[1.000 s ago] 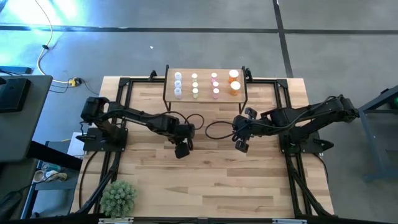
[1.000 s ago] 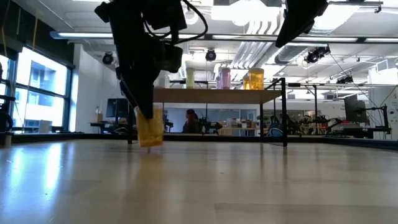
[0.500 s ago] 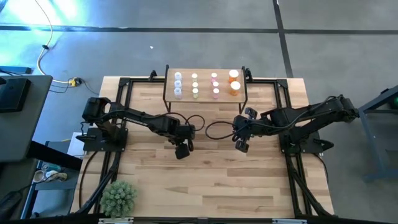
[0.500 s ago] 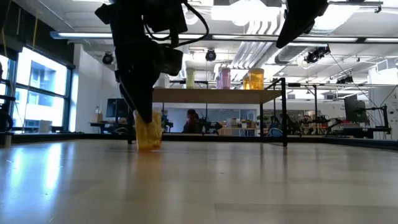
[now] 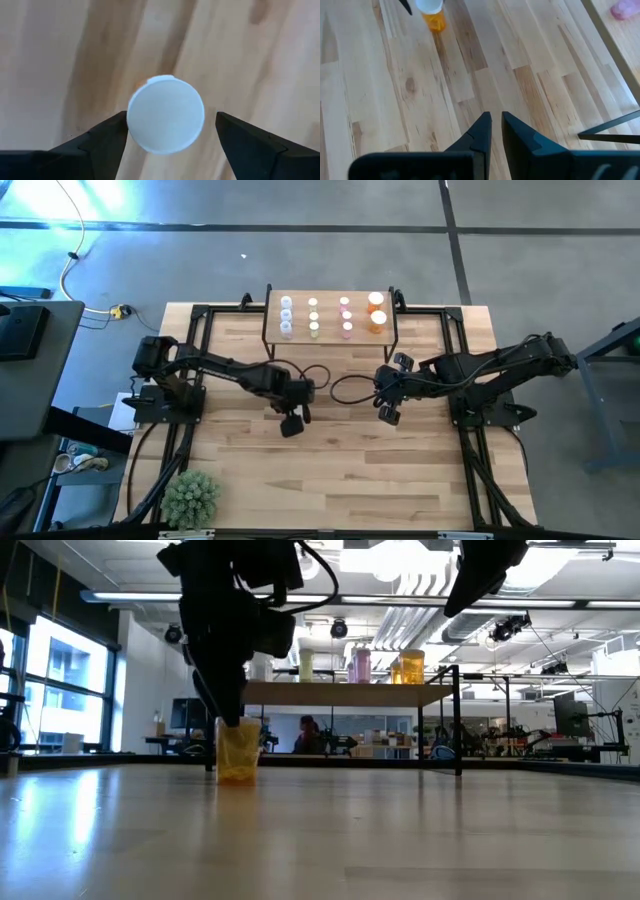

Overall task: Pick and place medicine bottles onto shelf by color
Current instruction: Put the orange pill bottle on the shelf aligned with the orange pill bottle

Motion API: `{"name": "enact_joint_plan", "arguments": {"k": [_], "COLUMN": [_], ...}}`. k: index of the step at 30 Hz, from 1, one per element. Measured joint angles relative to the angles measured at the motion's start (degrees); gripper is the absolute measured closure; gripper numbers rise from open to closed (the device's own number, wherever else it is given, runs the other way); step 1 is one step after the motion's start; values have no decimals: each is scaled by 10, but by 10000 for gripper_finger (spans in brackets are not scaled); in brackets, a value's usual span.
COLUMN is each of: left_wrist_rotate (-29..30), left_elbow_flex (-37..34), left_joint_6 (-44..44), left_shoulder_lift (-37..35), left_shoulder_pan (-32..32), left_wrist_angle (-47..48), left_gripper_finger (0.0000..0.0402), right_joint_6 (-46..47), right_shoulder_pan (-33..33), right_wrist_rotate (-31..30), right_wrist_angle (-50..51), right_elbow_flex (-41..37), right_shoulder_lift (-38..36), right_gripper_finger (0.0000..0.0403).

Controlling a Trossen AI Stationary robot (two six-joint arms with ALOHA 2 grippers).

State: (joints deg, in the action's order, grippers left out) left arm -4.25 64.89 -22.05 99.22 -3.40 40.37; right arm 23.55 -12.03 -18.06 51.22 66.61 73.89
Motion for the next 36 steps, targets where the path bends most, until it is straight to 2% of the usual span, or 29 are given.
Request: {"name": "enact_joint_plan", "arguments": {"k": [2,6,10,15,22,26,31,36], "left_wrist_rotate": [-14,5,20,32,38,53,86,96], "left_elbow_flex": [12,39,61,82,96,96,78,36], "left_joint_6": [13,42,56,83,103,103,101,87], "left_shoulder_lift": [0,0,0,0,-14,-35,-70,-110], "left_shoulder_pan": [-1,-1,-1,-1,-1,-1,-1,-1], "left_wrist_angle": [19,50,66,86,133,136,119,59], "left_gripper_finger": [111,110,110,110,110,110,110,110], "right_joint_6": [0,0,7,0,-32,-44,-54,-69], "right_shoulder_pan": [0,4,10,12,12,12,12,12], "right_wrist_rotate": [0,13,49,60,20,19,19,15], "right_wrist_angle": [0,0,0,0,0,0,16,12], "right_elbow_flex": [0,0,0,0,0,0,0,0], "right_shoulder_lift": [0,0,0,0,0,4,25,54], "right_gripper_finger": [369,365,340,273,155,109,96,96]}}
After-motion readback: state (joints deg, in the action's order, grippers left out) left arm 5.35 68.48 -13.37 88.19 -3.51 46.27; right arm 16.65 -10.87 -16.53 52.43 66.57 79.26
